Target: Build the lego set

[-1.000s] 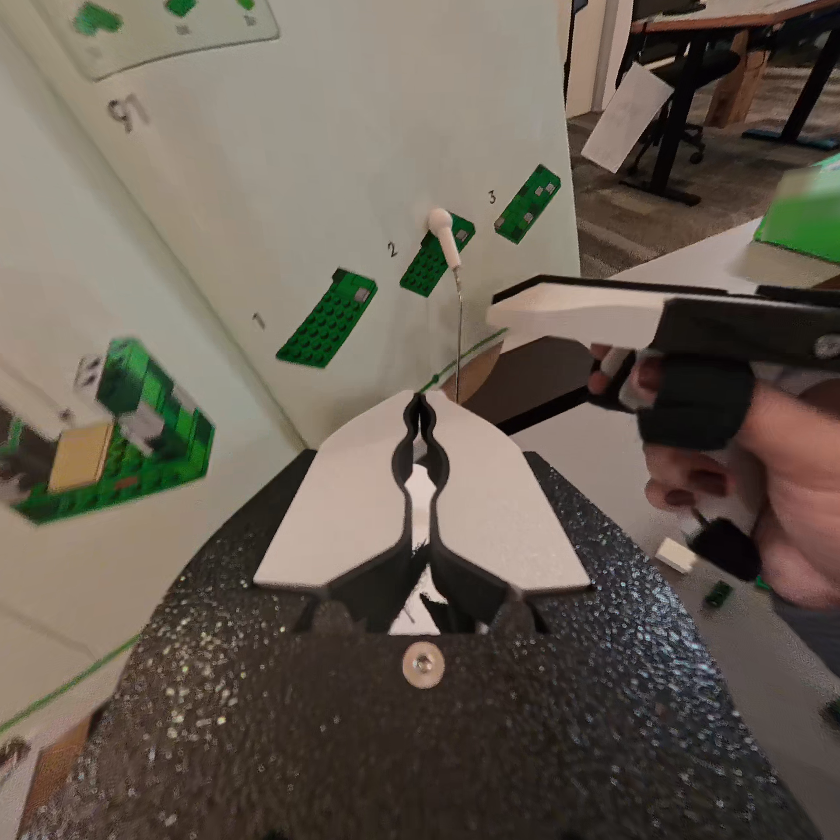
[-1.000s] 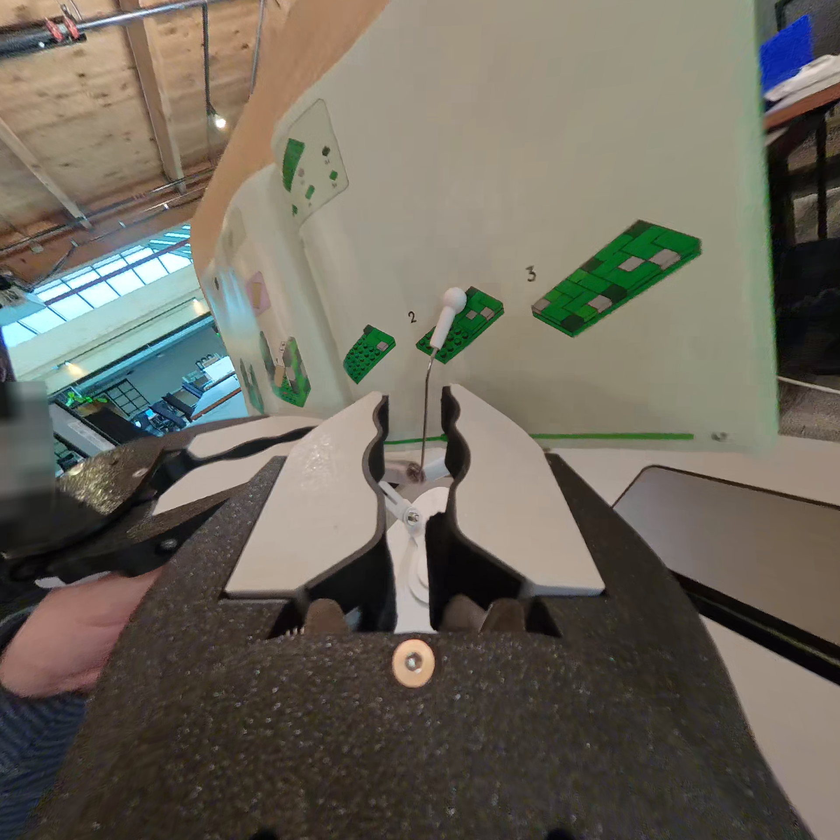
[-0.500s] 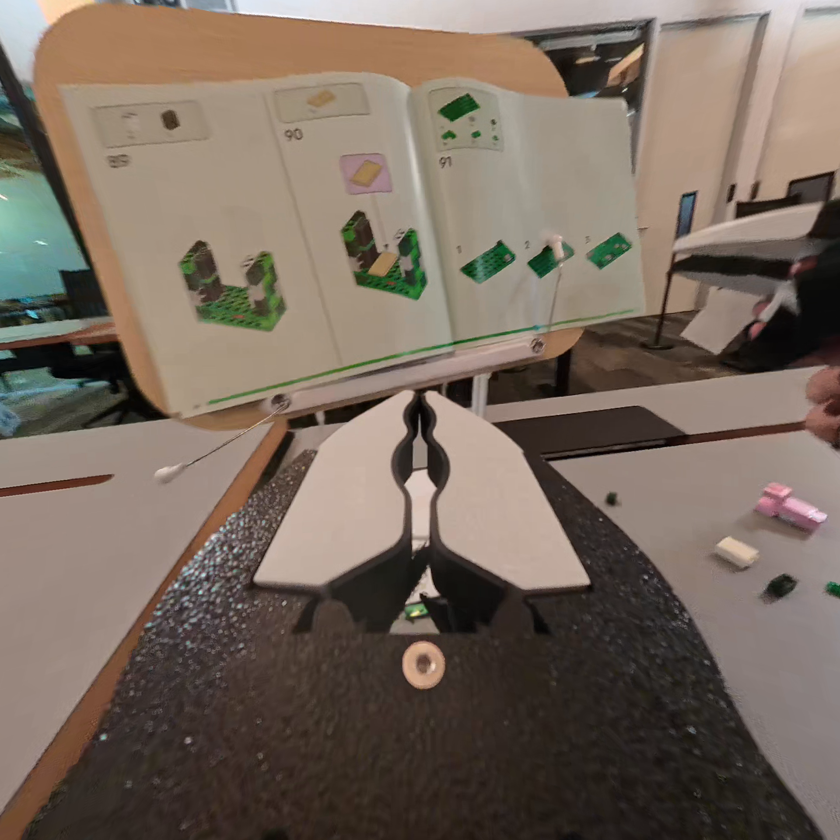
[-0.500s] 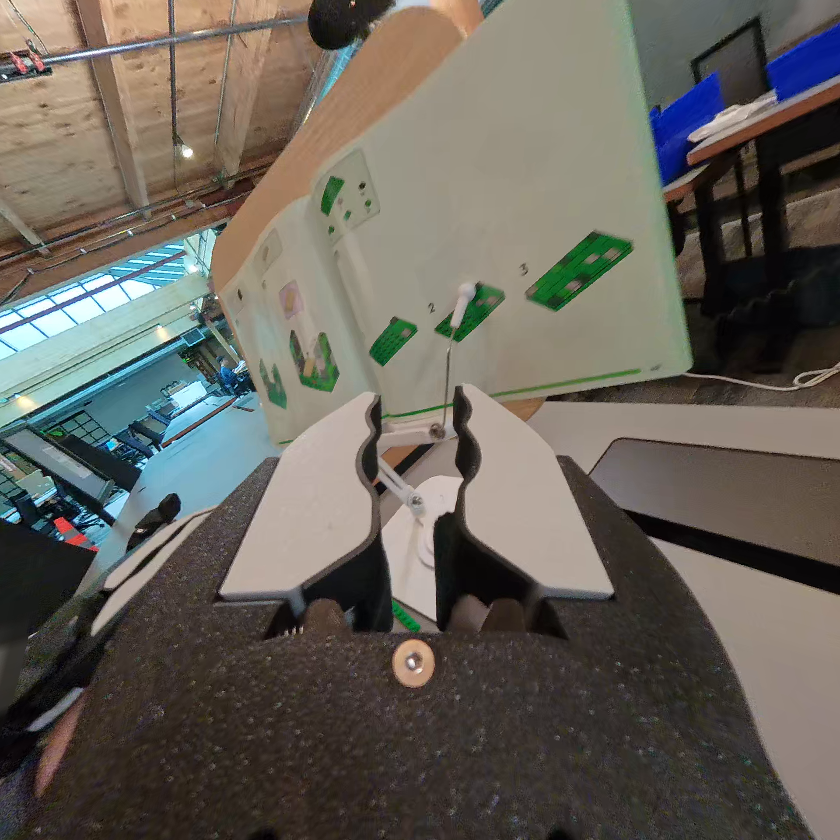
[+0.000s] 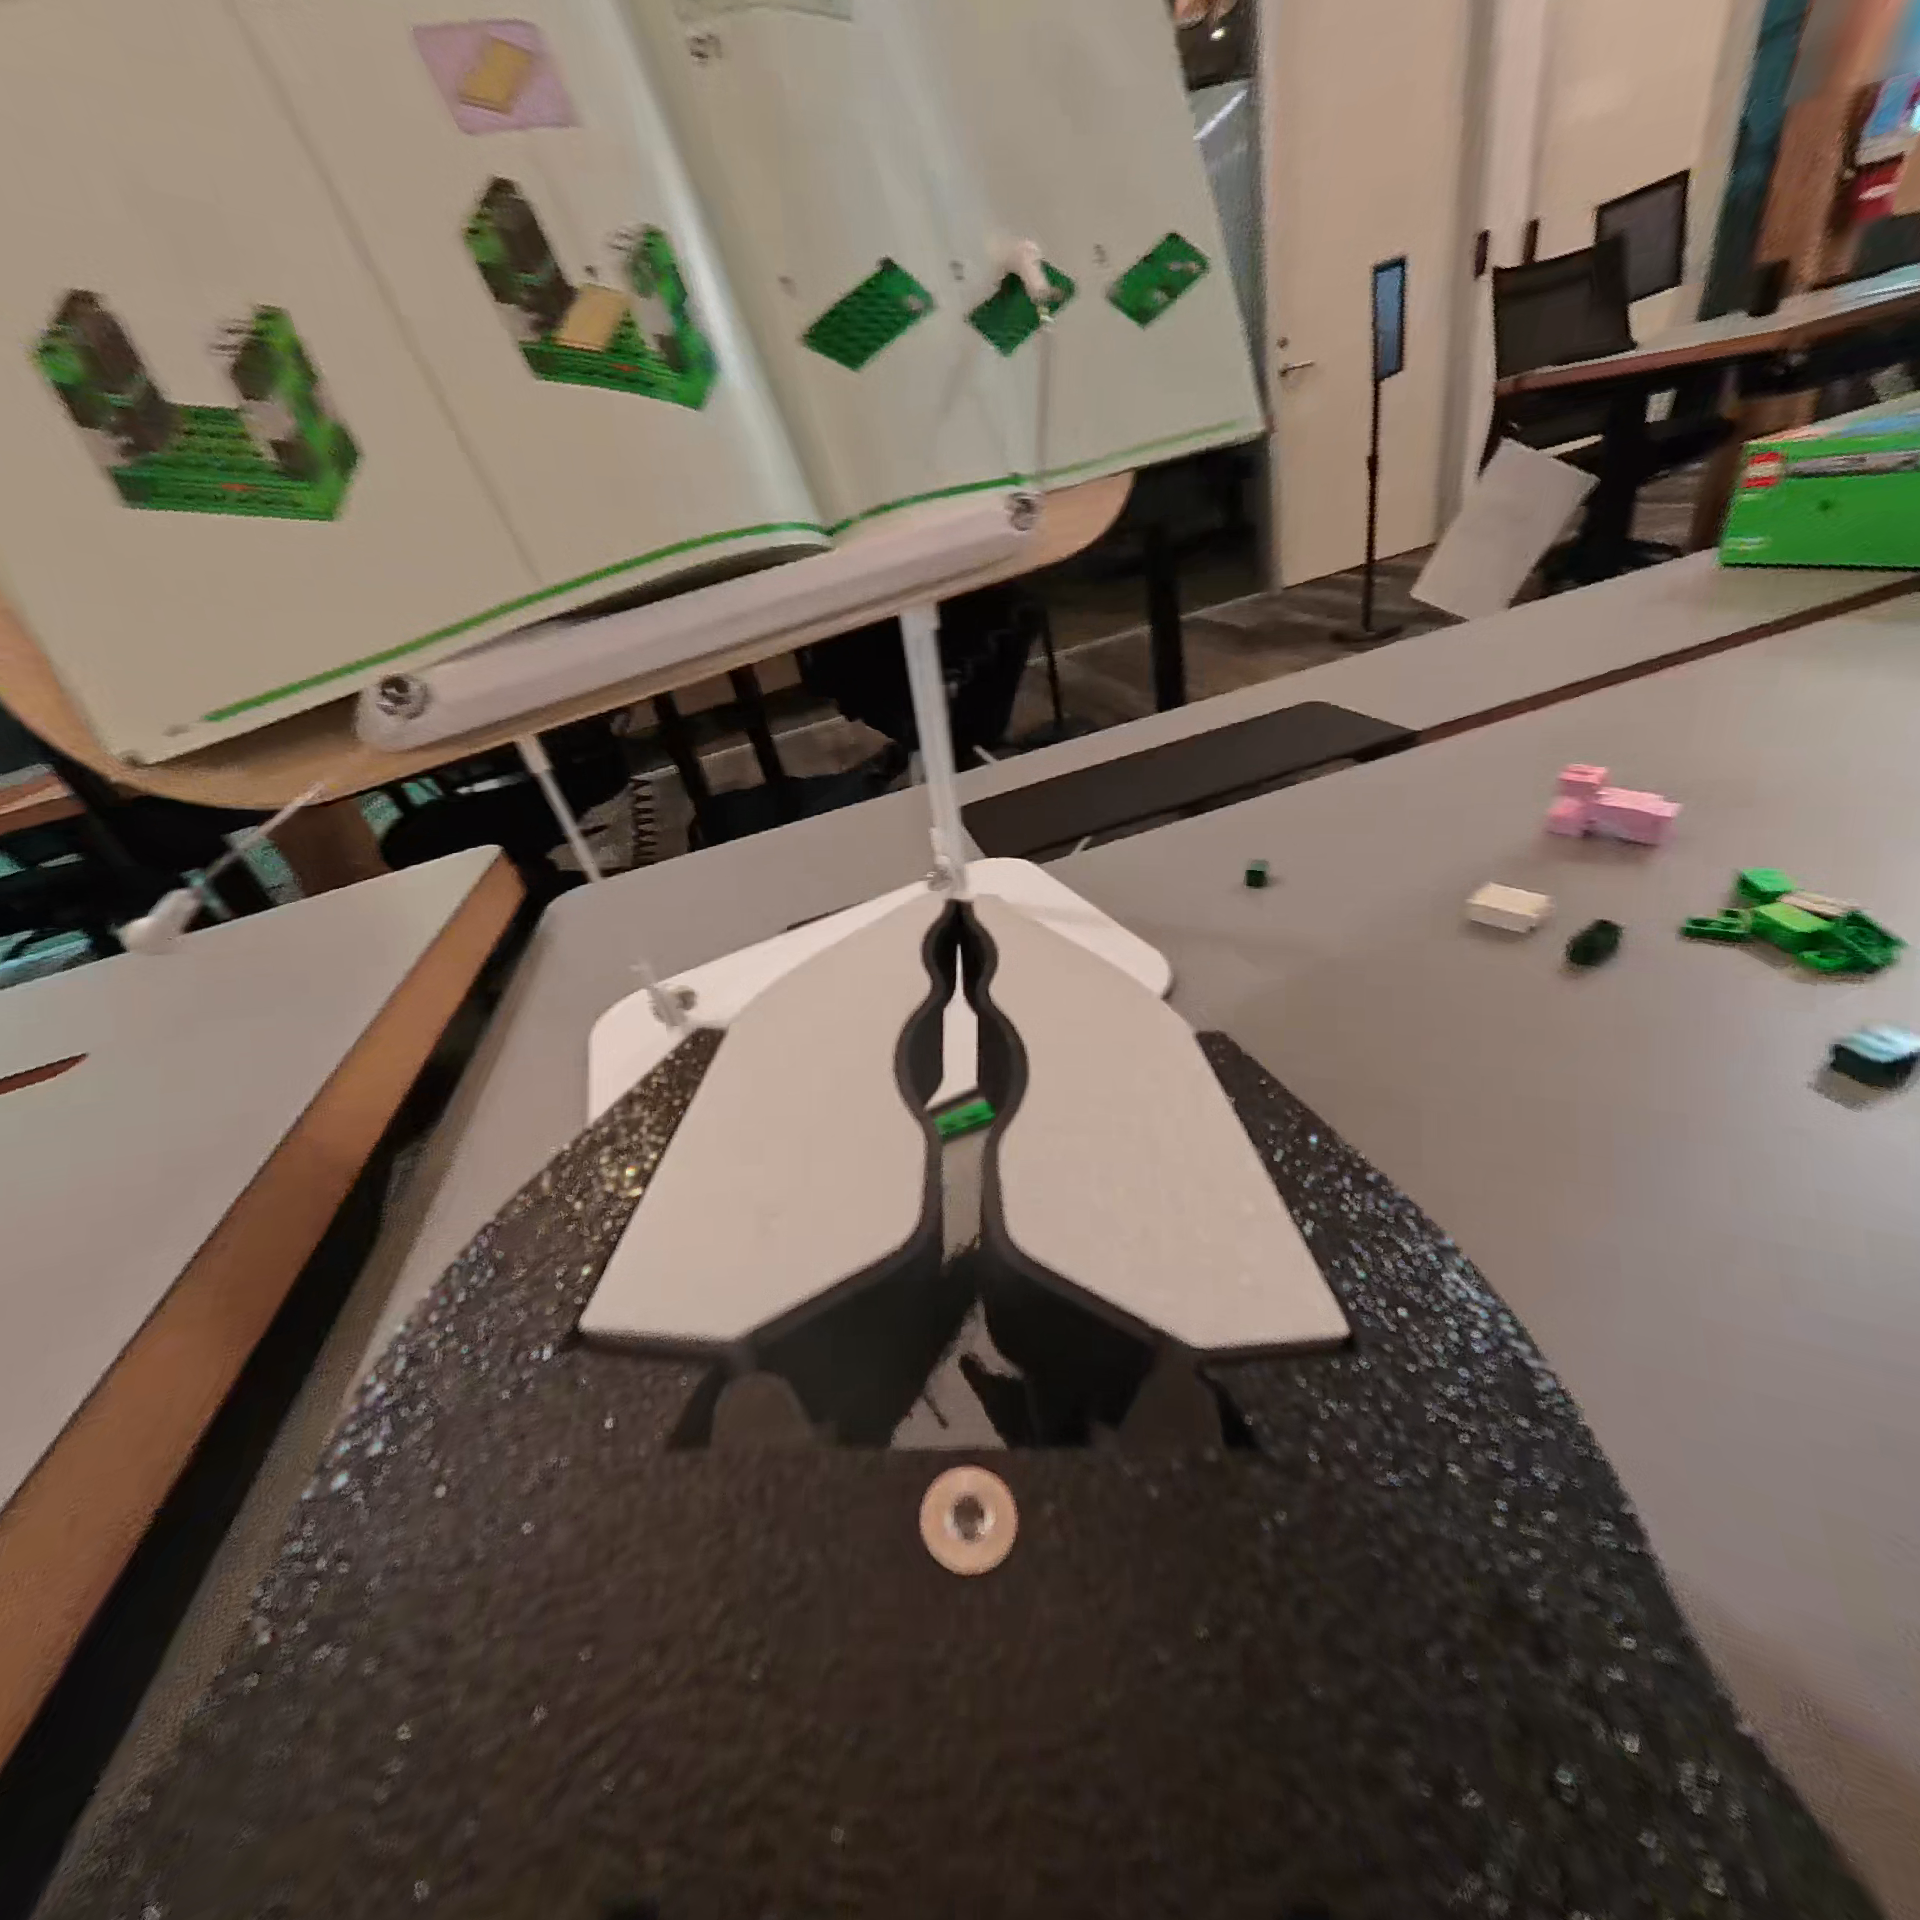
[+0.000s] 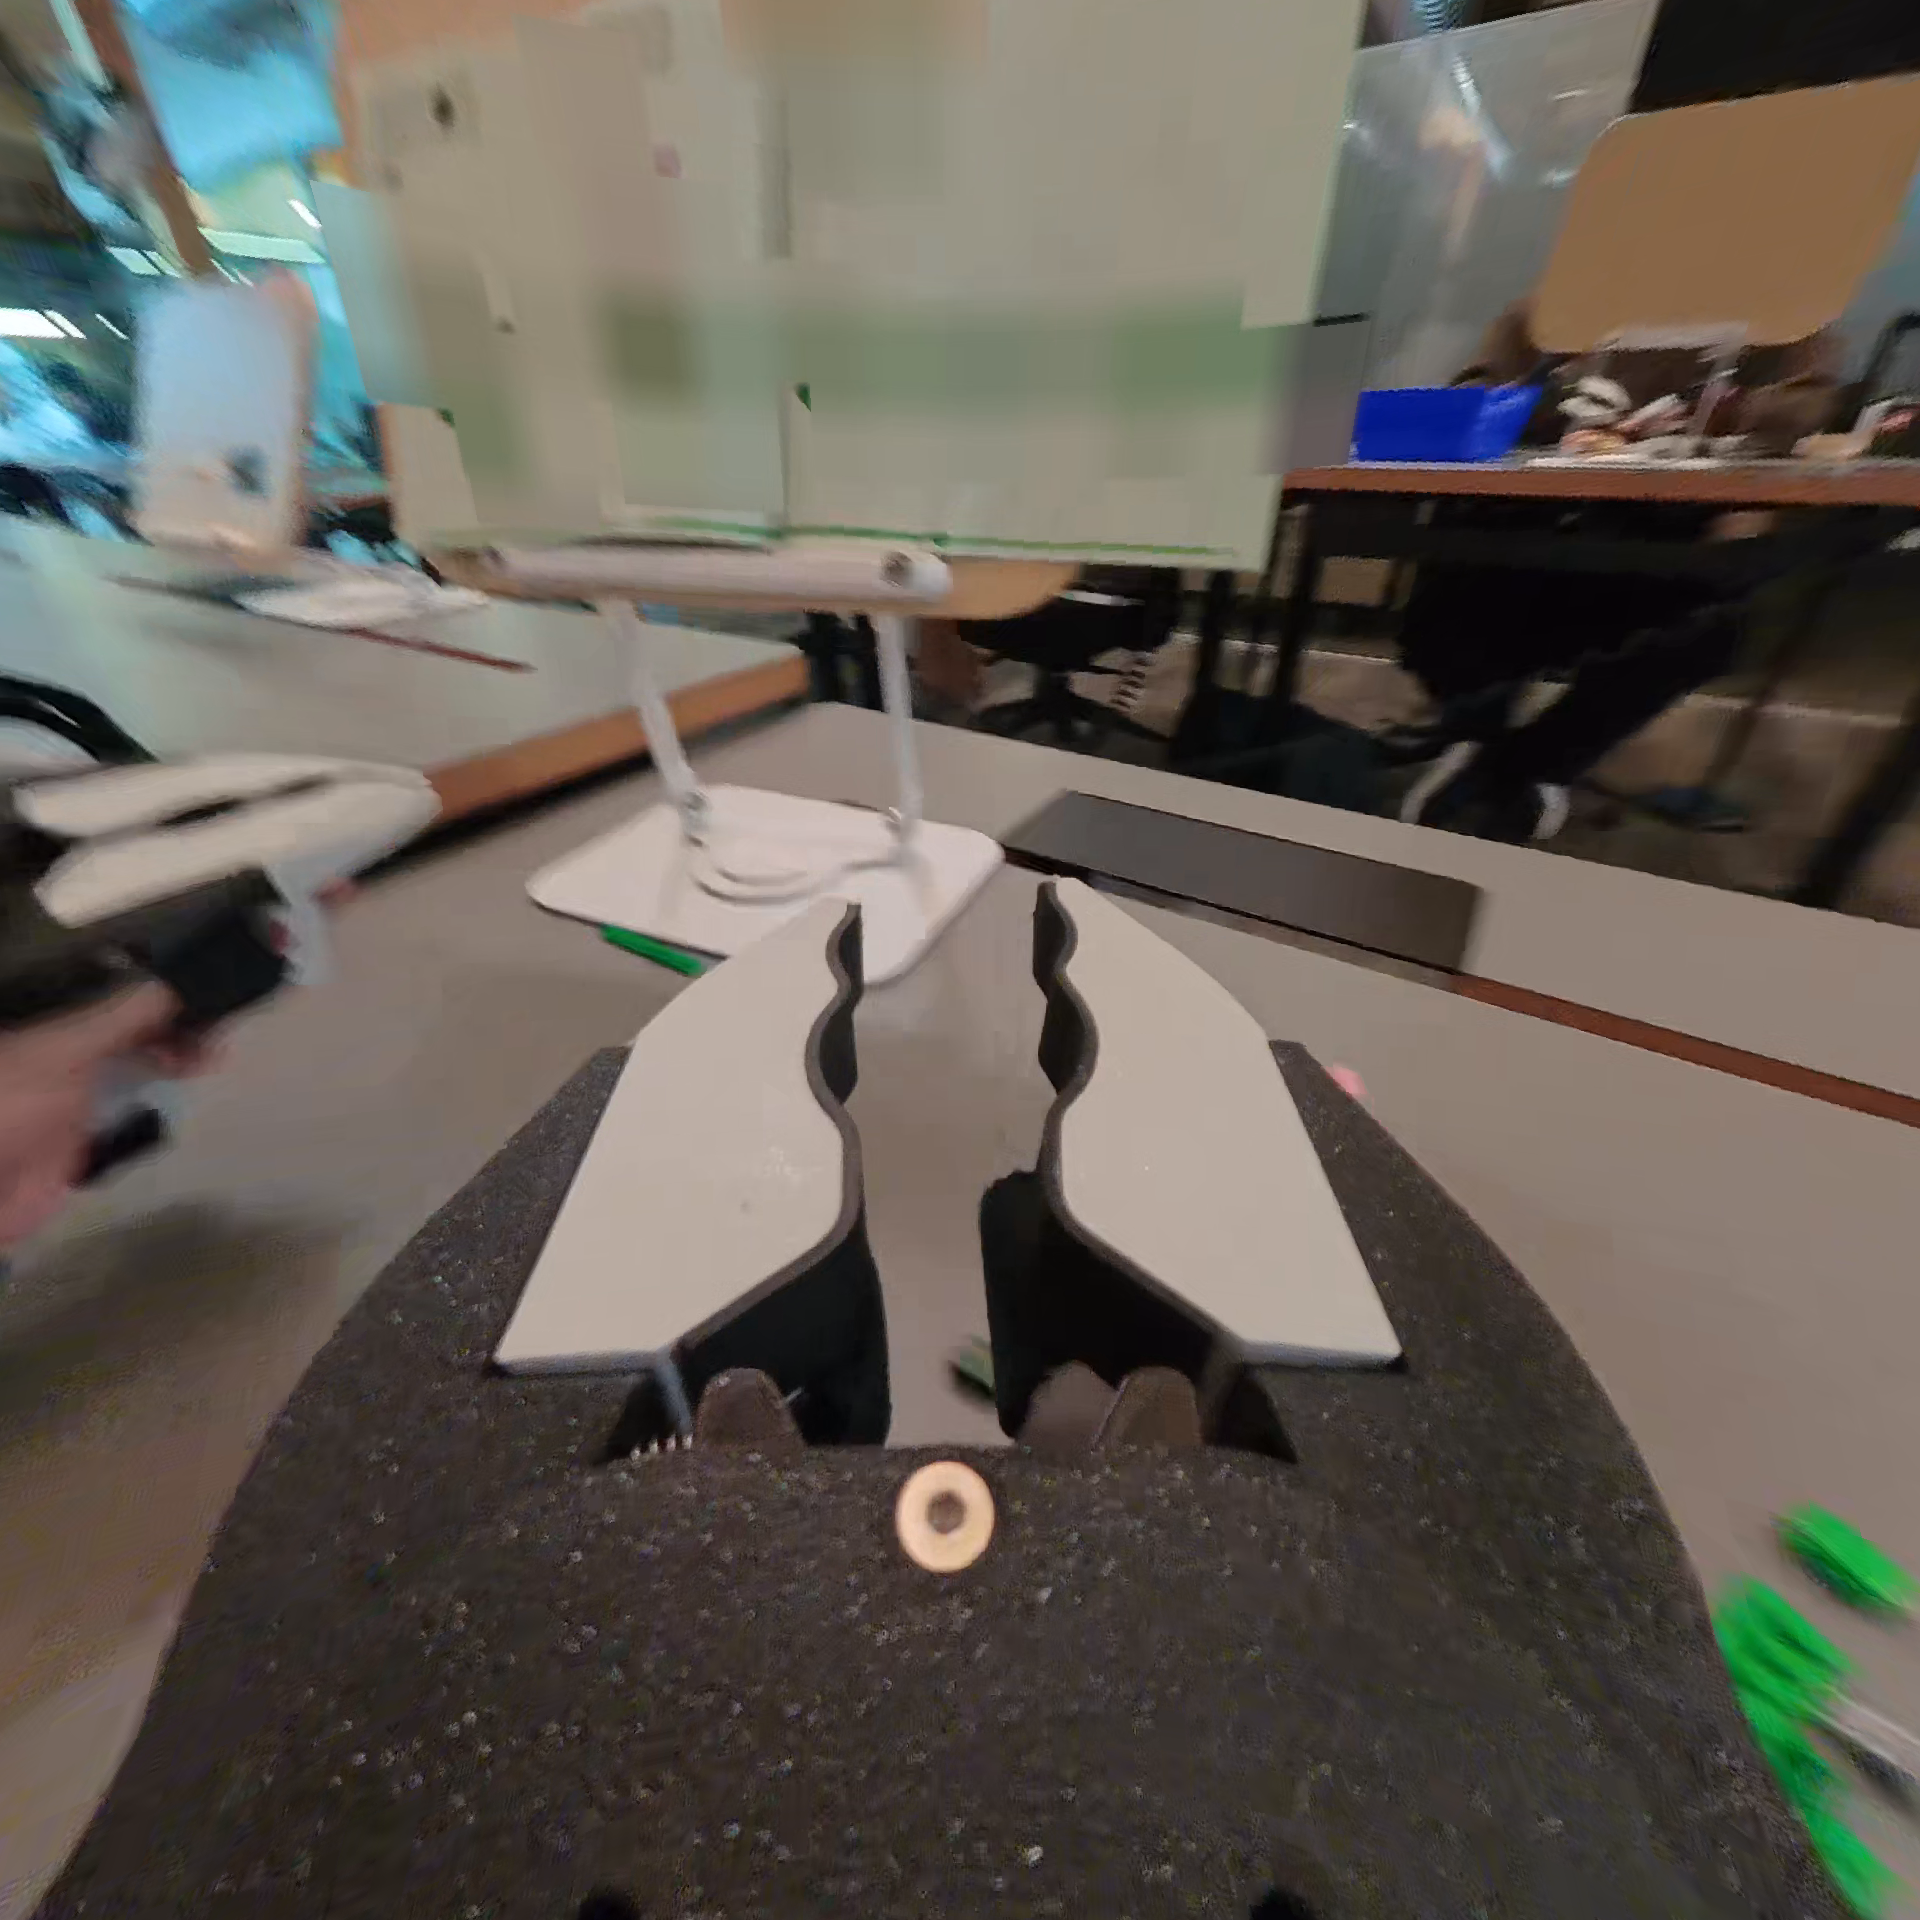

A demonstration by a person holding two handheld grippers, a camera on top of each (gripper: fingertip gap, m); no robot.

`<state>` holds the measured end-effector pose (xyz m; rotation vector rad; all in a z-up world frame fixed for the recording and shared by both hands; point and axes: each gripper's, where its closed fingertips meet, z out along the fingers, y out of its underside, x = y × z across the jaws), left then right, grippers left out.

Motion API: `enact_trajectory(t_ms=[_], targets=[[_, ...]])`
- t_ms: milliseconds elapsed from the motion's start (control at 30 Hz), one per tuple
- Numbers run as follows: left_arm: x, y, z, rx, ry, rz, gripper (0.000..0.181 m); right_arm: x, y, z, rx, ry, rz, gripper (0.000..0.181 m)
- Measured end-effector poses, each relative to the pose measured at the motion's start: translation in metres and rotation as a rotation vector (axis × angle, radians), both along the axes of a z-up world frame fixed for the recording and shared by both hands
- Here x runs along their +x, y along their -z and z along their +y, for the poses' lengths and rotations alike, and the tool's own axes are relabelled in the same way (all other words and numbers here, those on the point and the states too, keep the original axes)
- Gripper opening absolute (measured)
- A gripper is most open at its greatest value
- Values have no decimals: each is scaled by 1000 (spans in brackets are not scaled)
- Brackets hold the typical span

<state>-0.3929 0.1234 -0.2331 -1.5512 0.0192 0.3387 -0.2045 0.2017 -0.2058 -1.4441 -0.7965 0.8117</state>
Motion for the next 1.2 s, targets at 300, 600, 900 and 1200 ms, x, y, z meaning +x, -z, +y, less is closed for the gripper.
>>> enact_trajectory(t_ms=[300,600,900,1200], targets=[[13,17,2,-77,65,-52,0,81,31,35,-155,61,39,40],[2,23,-1,-88,104,-155,25,114,38,56,-132,86,-12,49],[3,34,2,-133,99,-141,26,125,39,61,-145,67,9,48],[10,39,6,-155,136,-139,30,151,-12,37,-10,105,67,42]])
